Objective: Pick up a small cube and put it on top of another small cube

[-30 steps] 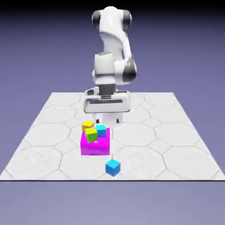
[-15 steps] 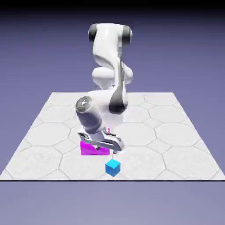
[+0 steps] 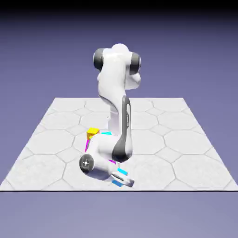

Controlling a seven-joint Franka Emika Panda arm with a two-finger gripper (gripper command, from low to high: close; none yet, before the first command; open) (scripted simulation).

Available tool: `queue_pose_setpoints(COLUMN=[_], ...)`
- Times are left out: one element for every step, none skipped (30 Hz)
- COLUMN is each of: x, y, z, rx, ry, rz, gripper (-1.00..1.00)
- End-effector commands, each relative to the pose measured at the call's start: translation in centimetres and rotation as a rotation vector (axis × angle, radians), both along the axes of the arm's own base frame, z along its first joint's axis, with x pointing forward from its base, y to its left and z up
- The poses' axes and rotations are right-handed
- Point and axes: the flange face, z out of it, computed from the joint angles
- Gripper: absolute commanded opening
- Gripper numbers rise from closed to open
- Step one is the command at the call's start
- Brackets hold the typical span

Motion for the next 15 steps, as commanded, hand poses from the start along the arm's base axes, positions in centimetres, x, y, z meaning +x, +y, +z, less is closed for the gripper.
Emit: queue_pose_setpoints(x=[0.9,1.6,1.8,1.8,1.1,0.4,-0.3,-1.1,-1.9,-2.7,-3.5,-4.4,-5.3,-6.2,-7.1], y=[-0.7,-1.4,-1.6,-1.6,-1.8,-2.0,-2.2,-2.4,-2.6,-2.9,-3.1,-3.3,-3.6,-3.8,-4.1], z=[1.7,3.4,3.9,3.9,5.0,6.1,7.2,8.3,9.3,10.4,11.4,12.3,13.3,14.2,15.1], rx=[-0.001,-0.003,-0.003,-0.003,-0.009,-0.014,-0.018,-0.021,-0.024,-0.026,-0.027,-0.027,-0.026,-0.025,-0.023], ry=[0.0,0.0,0.001,0.001,-0.008,-0.015,-0.021,-0.026,-0.029,-0.032,-0.033,-0.033,-0.032,-0.03,-0.026], rz=[0.002,0.002,0.002,0.002,0.057,0.113,0.168,0.223,0.277,0.331,0.385,0.439,0.492,0.545,0.598], gripper=[-1.0,-1.0,-1.0,-1.0,-1.0,-1.0,-1.0,-1.0,-1.0,-1.0,-1.0,-1.0,-1.0,-1.0,-1.0])
